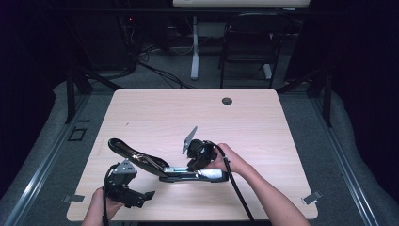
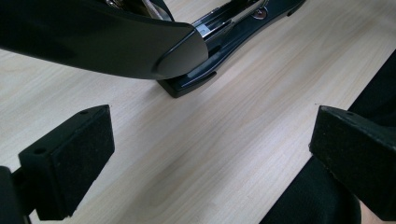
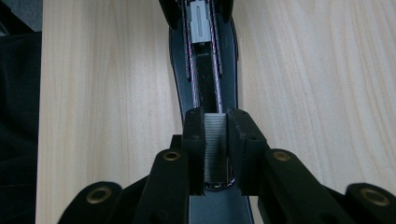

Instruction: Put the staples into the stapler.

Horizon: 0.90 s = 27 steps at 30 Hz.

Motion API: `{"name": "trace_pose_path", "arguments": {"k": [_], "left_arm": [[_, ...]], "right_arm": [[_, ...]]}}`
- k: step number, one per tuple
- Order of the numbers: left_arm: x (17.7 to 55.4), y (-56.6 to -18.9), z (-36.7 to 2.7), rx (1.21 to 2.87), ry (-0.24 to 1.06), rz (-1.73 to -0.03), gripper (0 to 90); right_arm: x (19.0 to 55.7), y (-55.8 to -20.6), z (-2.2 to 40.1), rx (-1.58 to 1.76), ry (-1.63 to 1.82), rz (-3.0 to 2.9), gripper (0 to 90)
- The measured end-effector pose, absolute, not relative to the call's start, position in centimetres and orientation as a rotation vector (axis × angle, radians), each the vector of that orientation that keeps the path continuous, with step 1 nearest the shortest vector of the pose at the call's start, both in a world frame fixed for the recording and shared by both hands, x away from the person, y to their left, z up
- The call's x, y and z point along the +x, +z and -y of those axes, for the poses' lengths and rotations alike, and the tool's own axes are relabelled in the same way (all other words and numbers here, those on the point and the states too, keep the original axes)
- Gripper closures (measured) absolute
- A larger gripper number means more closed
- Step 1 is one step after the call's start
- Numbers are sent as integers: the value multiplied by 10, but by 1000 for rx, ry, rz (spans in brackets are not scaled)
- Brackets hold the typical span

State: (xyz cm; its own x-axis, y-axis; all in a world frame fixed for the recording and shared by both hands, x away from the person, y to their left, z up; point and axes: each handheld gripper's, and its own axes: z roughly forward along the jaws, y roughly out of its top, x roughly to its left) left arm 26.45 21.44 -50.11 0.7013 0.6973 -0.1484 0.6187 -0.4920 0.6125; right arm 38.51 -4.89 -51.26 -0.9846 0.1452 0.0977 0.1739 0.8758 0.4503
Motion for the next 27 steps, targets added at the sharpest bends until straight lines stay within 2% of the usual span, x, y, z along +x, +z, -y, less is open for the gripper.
{"name": "trace_pose_path", "arguments": {"k": [27], "left_arm": [[264,-502,-213,2255,156,-1001,1]], "right_arm": [[388,-518,49,-245,-907,2936,780]]}}
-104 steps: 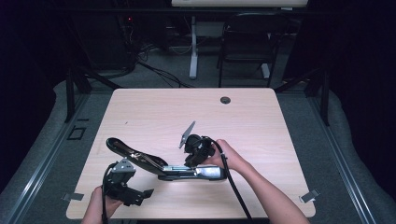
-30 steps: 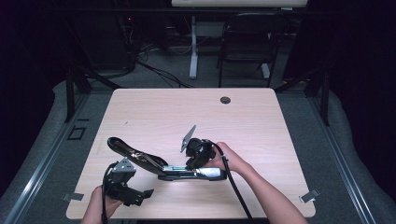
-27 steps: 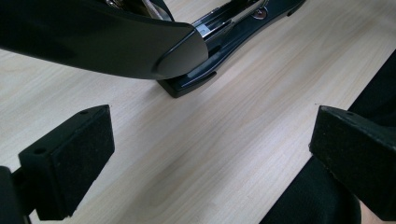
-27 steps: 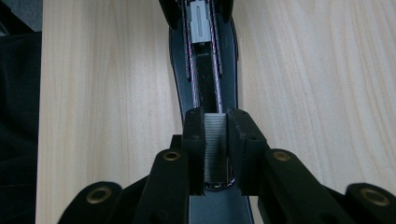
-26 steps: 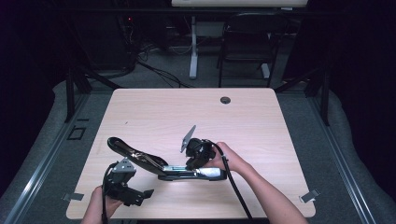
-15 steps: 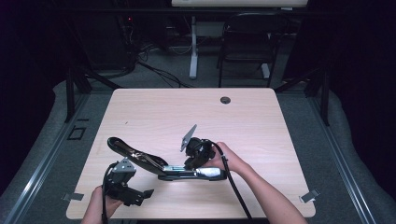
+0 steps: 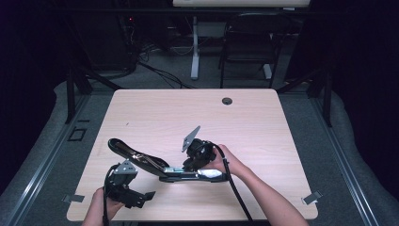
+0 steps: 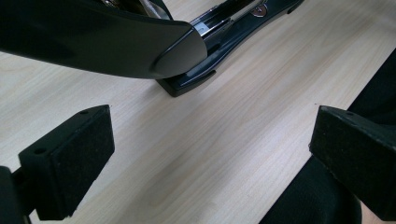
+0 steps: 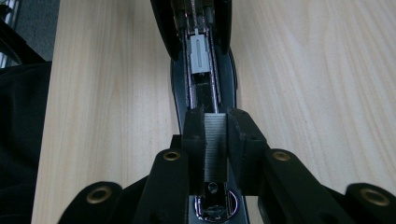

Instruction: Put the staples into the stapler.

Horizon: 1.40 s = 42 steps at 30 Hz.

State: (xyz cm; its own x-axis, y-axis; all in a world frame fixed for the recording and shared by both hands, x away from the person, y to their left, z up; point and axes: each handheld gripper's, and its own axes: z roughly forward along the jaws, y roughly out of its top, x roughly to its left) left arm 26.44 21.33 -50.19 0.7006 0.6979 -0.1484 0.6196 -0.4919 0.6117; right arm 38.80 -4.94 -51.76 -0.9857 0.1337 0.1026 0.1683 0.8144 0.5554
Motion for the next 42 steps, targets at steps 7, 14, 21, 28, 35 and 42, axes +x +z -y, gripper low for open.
{"name": "trace_pose_path", "arguments": {"k": [7,14,21,28,35,42], "left_arm": [[265,-502,-213,2256,154,-1002,1],[265,-502,-213,2256,153,-1002,1],[265,-502,-213,2257,154,-1003,1],[265,-502,-213,2263,155,-1003,1],[265,-502,-213,2267,155,-1001,1],[265,-502,-213,2266,155,-1002,1]], "right_arm": [[387,-519,53,-242,-912,2936,779],[386,-518,56,-225,-894,2922,779],[385,-518,57,-214,-884,2931,779],[386,-518,57,-202,-876,2939,777],[385,-517,56,-187,-867,2947,770],[385,-517,56,-184,-849,2951,774]]}}
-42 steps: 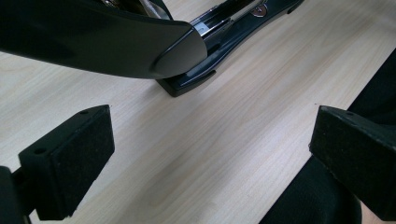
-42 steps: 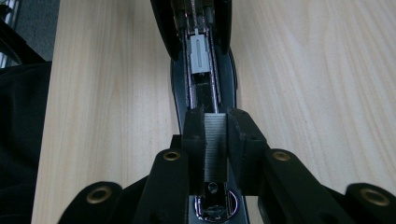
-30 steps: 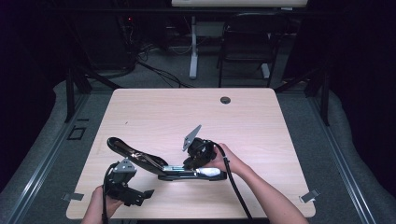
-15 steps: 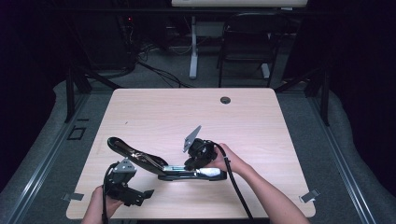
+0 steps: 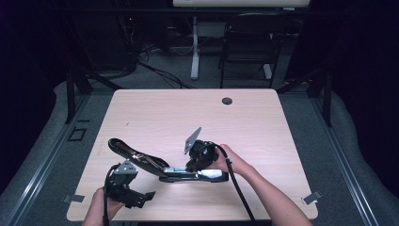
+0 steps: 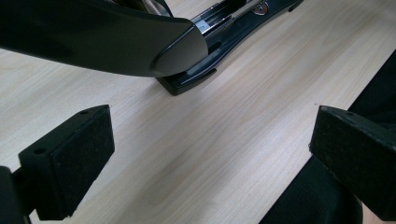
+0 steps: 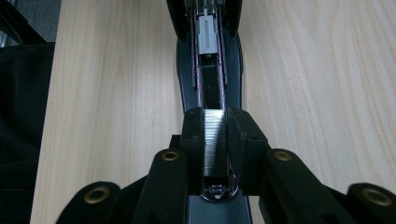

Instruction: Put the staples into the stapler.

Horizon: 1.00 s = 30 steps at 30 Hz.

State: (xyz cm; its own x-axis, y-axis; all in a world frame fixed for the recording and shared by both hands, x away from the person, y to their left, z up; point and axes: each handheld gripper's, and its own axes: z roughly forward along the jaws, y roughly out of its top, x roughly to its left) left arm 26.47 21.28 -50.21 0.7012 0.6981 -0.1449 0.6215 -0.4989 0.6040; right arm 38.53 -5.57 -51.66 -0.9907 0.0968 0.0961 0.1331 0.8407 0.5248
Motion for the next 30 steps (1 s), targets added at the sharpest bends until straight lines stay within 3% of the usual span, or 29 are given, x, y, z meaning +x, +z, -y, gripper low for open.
{"name": "trace_pose_path", "arguments": {"k": [30], "left_arm": [[264,-502,-212,2275,152,-996,1]], "right_arm": [[389,-515,50,-151,-786,2961,758]]}}
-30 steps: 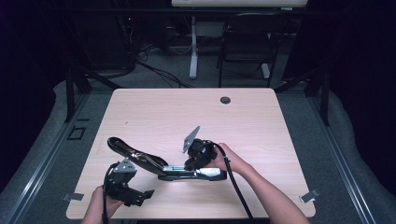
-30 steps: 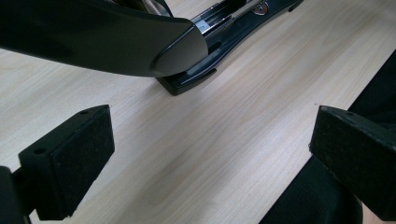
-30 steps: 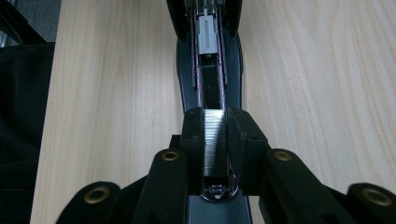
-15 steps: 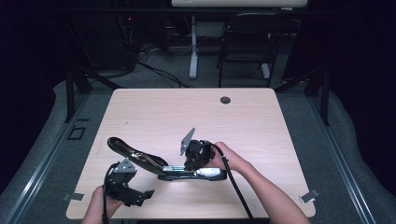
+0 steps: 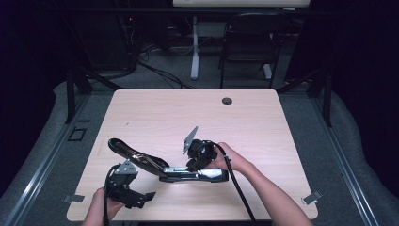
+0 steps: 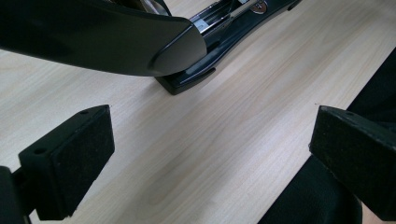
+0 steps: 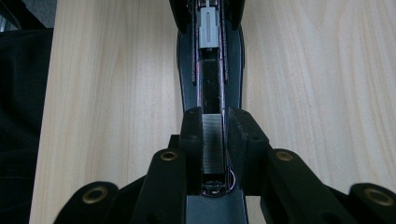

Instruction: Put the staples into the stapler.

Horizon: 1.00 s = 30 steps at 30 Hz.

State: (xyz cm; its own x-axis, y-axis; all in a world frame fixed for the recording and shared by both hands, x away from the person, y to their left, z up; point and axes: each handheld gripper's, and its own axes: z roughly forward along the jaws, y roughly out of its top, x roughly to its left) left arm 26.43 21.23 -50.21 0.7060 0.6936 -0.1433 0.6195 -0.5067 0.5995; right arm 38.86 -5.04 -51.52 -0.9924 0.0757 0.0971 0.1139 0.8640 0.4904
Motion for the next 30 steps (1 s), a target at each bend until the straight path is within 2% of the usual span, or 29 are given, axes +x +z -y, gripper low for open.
{"name": "trace_pose_path", "arguments": {"k": [12,21,30], "left_arm": [[264,-501,-213,2272,160,-1006,1],[264,-499,-216,2265,178,-1031,3],[265,-499,-217,2265,191,-1055,1]], "right_arm": [[390,-508,61,-236,-835,2961,671],[383,-496,79,-470,-904,3002,465],[371,-495,109,-688,-941,2986,206]]}}
